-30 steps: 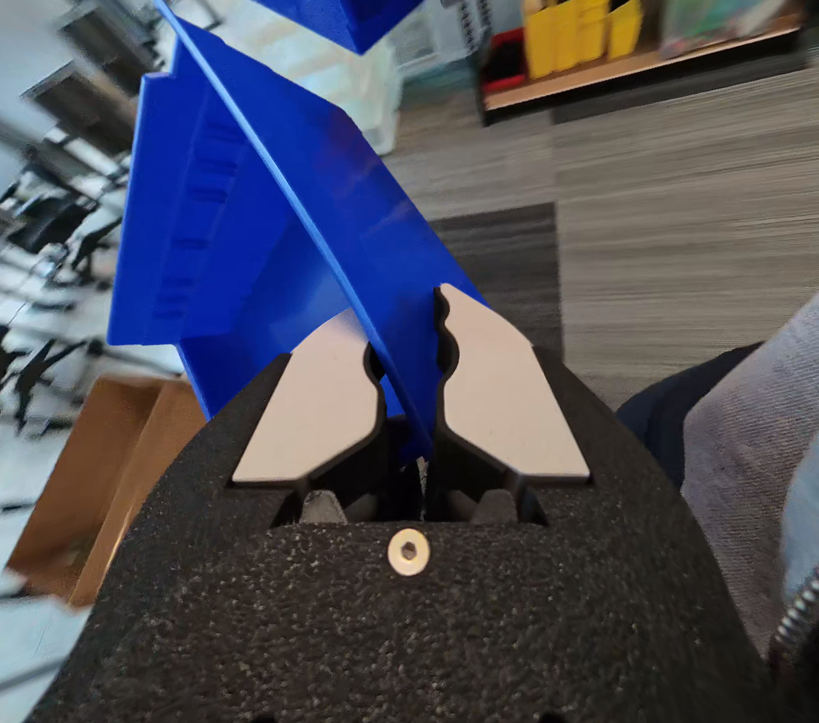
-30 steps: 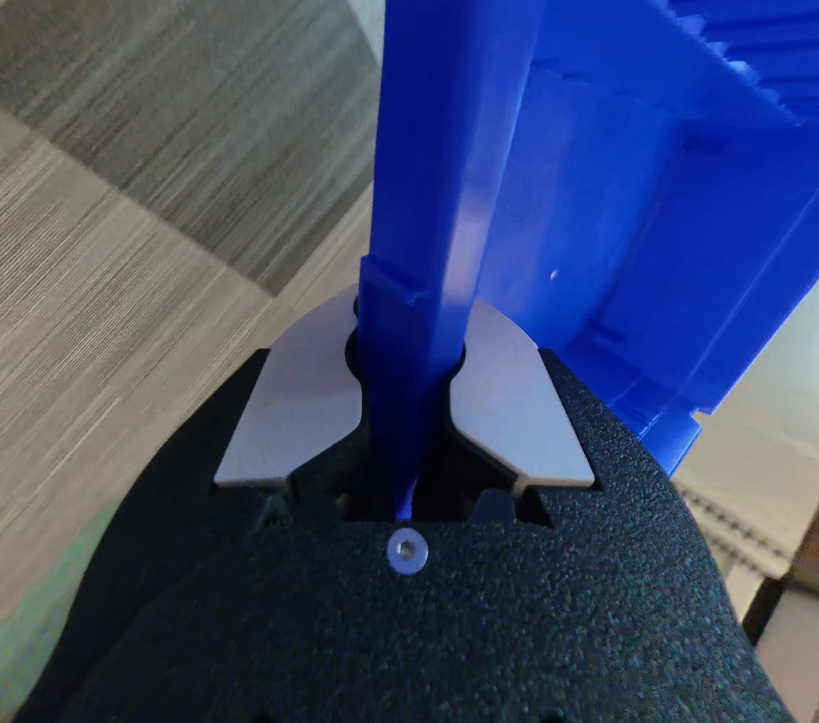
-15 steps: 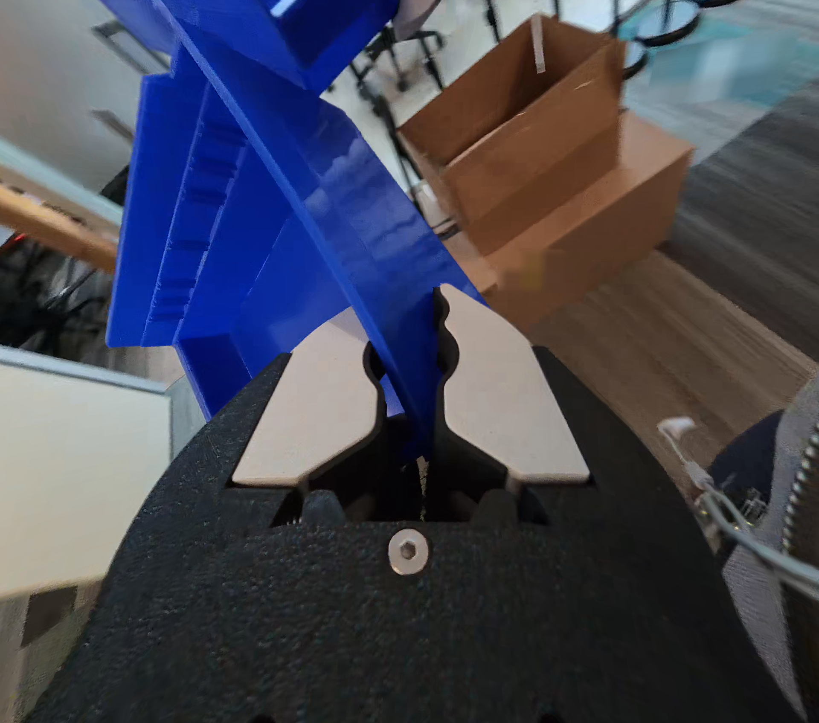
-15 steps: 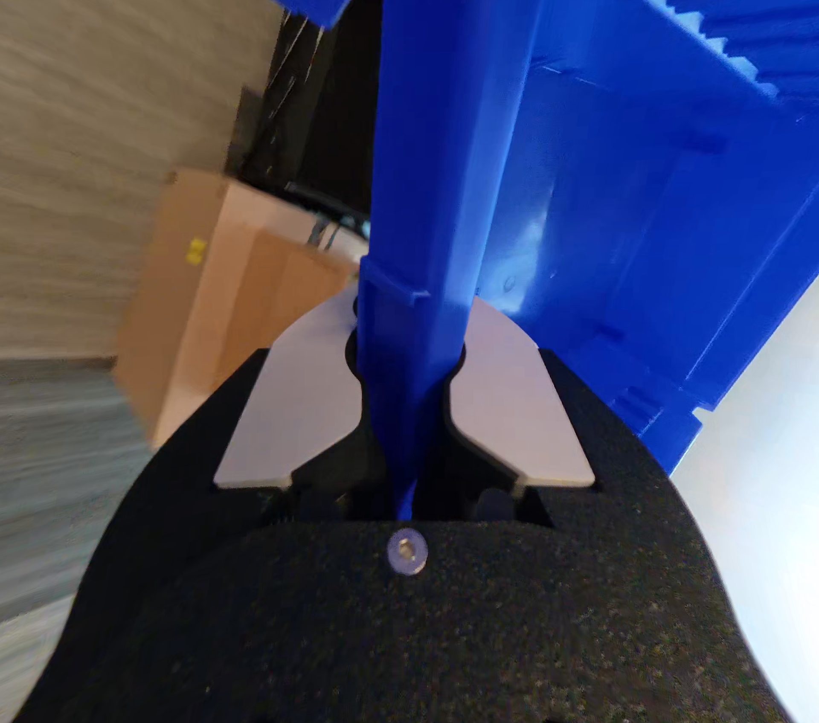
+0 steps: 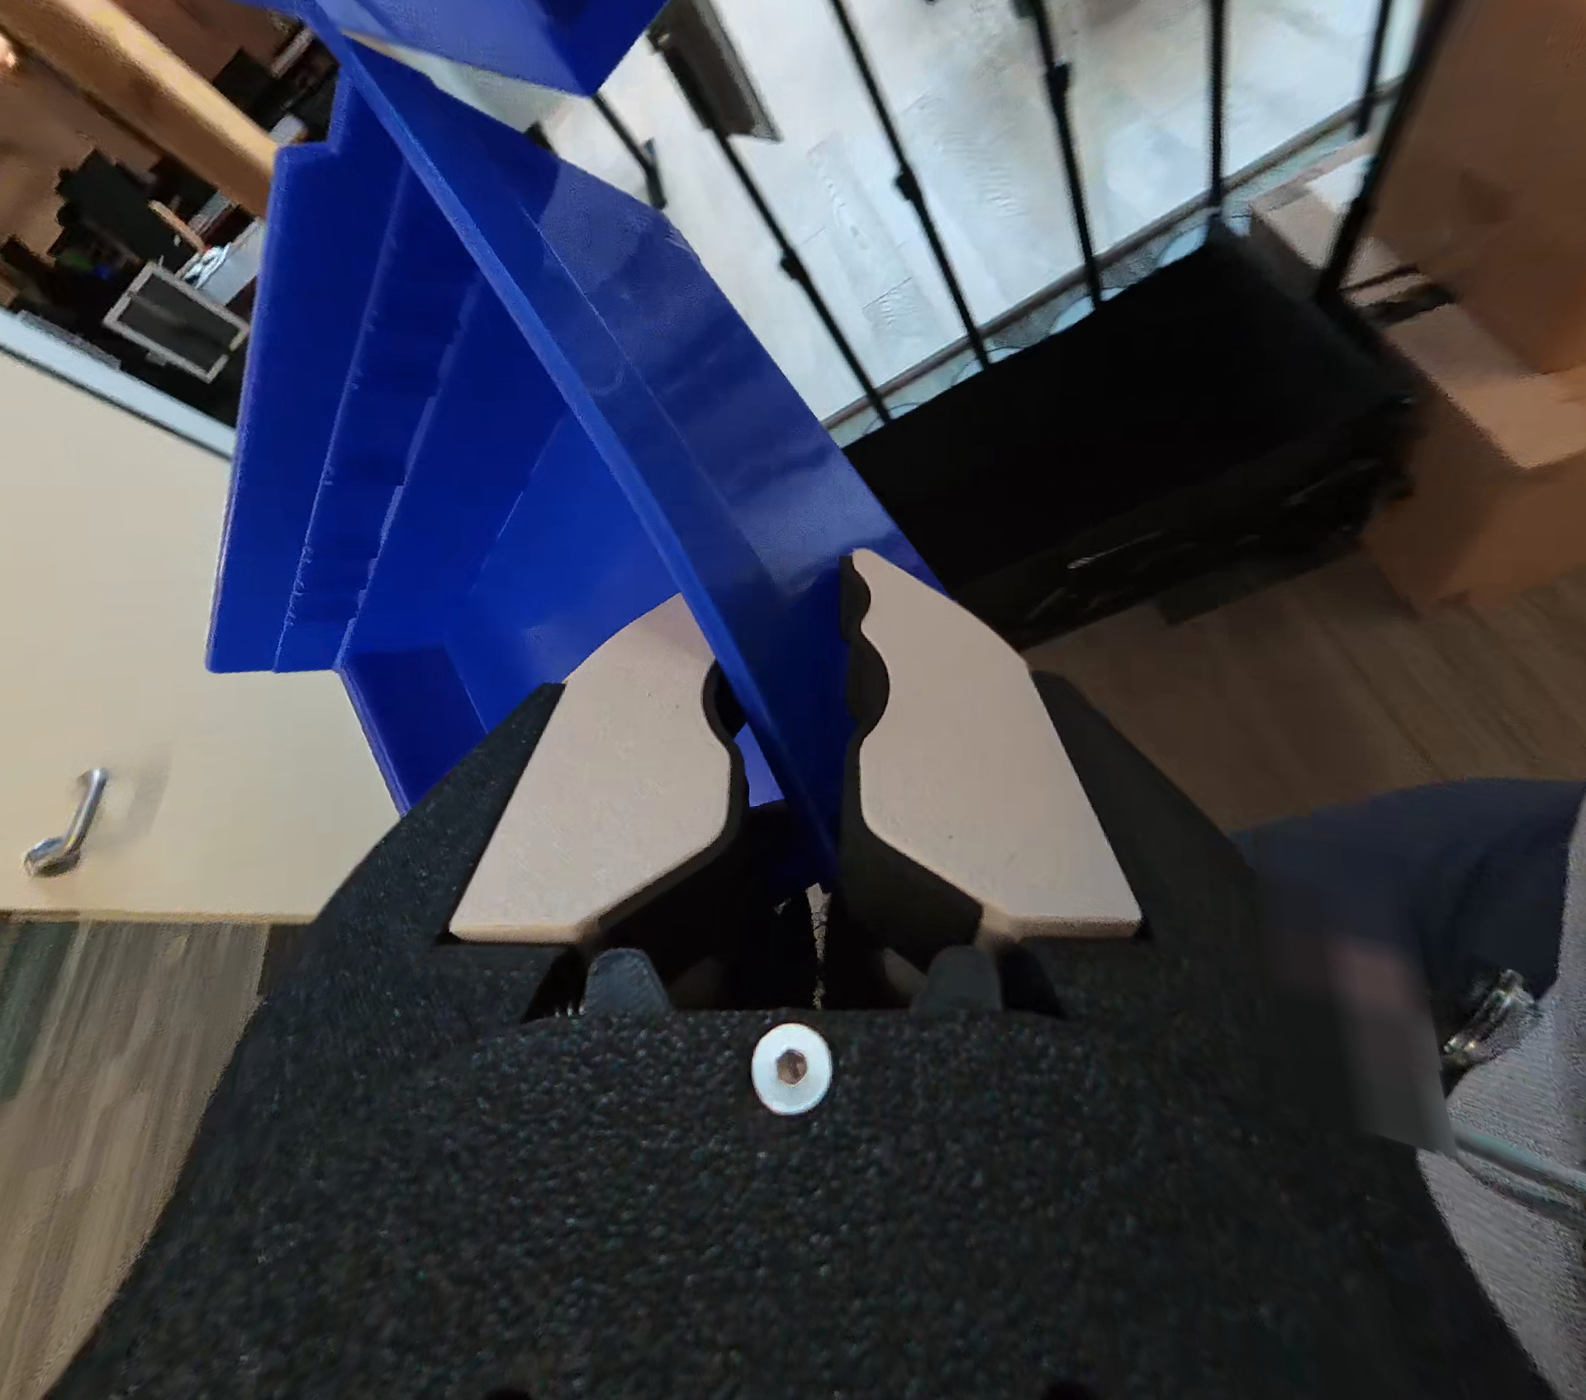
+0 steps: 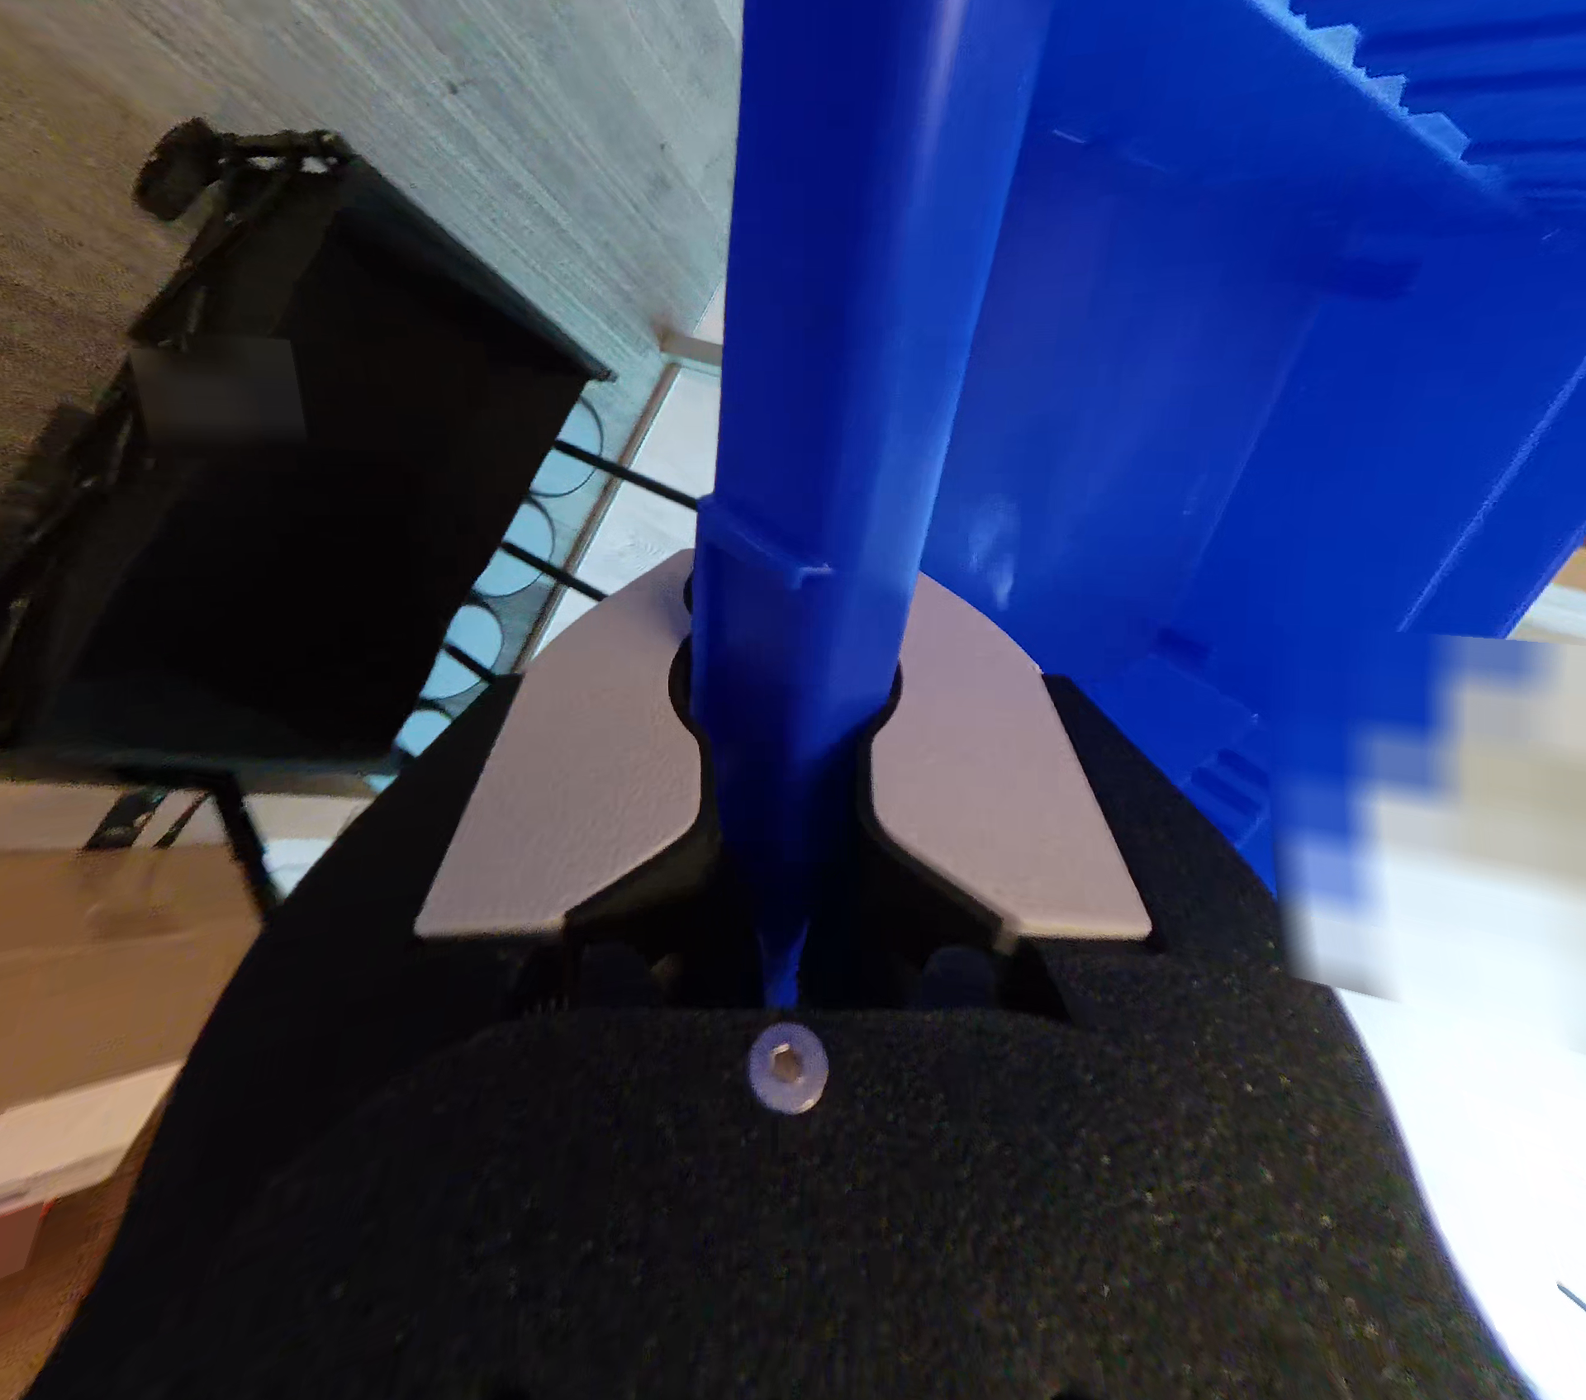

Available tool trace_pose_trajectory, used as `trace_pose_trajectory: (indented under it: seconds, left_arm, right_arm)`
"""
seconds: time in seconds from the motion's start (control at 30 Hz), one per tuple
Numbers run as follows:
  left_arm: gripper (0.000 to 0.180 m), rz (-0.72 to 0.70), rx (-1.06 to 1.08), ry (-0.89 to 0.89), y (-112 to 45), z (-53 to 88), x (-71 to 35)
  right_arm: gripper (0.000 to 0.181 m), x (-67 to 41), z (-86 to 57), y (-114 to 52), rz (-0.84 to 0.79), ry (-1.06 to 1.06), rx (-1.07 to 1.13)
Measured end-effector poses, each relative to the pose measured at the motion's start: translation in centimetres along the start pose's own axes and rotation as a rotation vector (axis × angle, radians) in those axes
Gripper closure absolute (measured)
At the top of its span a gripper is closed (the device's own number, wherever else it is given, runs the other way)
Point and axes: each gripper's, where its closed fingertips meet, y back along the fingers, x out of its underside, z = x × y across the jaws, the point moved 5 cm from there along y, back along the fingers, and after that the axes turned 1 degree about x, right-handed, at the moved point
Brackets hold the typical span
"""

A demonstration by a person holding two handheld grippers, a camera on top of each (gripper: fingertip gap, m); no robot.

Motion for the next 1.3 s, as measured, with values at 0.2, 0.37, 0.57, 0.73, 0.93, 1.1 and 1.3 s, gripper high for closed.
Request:
trace_pose_trajectory:
  seconds: [0.2,0.37,0.57,0.73,0.93,1.1,1.3]
  left_arm:
    - [0.163,0.077,-0.051,-0.001,-11.9,17.1,4.8]
    - [0.163,0.106,0.026,-0.016,-21.8,29.0,6.1]
    - [0.163,-0.015,0.193,-0.099,-35.6,39.4,6.2]
    - [0.163,-0.119,0.326,-0.192,-47.3,48.9,6.0]
    - [0.163,-0.190,0.422,-0.238,-60.2,60.1,3.4]
    - [0.163,-0.218,0.447,-0.246,-72.7,67.5,2.1]
    - [0.163,-0.158,0.382,-0.202,-88.2,76.9,-1.3]
  right_arm:
    - [0.151,-4.2,-12.3,-18.0,-0.052,0.012,0.038]
    - [0.151,-6.0,-25.0,-31.6,-0.091,0.019,0.060]
    - [0.151,-5.8,-39.2,-46.1,-0.077,0.023,0.053]
    - [0.151,-3.3,-49.9,-58.2,0.022,-0.047,0.070]
    - [0.151,0.4,-60.9,-71.1,0.066,-0.116,0.023]
    - [0.151,4.6,-68.3,-81.9,0.088,-0.116,0.038]
    - [0.151,8.3,-78.2,-94.9,-0.011,-0.090,0.066]
